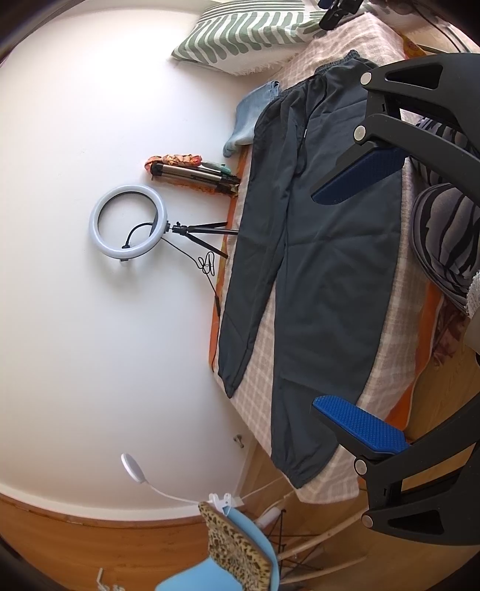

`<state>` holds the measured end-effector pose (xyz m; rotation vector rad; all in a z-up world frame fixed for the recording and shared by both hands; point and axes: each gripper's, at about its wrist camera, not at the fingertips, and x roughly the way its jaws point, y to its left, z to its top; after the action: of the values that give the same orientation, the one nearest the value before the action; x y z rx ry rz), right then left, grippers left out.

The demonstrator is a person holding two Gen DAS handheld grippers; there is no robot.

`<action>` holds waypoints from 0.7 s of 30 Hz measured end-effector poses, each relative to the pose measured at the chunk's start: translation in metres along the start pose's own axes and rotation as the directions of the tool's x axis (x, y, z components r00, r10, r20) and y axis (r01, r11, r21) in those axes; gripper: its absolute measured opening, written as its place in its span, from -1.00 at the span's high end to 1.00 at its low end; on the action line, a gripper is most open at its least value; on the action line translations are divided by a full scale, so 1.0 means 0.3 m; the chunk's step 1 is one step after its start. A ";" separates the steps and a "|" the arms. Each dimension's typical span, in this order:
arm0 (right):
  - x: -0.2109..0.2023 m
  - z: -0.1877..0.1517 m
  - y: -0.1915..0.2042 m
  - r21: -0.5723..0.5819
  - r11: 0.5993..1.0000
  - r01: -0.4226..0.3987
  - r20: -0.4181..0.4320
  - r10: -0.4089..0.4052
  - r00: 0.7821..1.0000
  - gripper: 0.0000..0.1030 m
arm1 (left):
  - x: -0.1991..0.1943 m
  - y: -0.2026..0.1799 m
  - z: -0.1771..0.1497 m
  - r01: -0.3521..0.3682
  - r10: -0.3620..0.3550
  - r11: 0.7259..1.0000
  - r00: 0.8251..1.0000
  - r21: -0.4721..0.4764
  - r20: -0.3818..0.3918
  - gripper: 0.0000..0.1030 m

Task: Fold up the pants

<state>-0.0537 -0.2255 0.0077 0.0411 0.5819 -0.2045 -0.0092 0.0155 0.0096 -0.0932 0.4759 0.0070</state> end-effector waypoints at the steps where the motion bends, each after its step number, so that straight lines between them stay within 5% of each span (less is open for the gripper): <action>1: -0.001 0.000 -0.001 0.000 1.000 0.000 0.000 0.000 1.000 -0.99 | 0.000 0.000 0.000 -0.001 0.001 1.000 1.000 0.000 0.000 -0.99; 21: 0.016 0.007 0.003 -0.006 1.000 -0.006 -0.008 0.006 1.000 -0.99 | 0.013 0.023 0.003 -0.027 0.027 1.000 1.000 0.012 0.001 -0.99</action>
<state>-0.0484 -0.2256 0.0069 0.0383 0.5897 -0.1965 -0.0056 0.0223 0.0080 -0.0747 0.4766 0.0308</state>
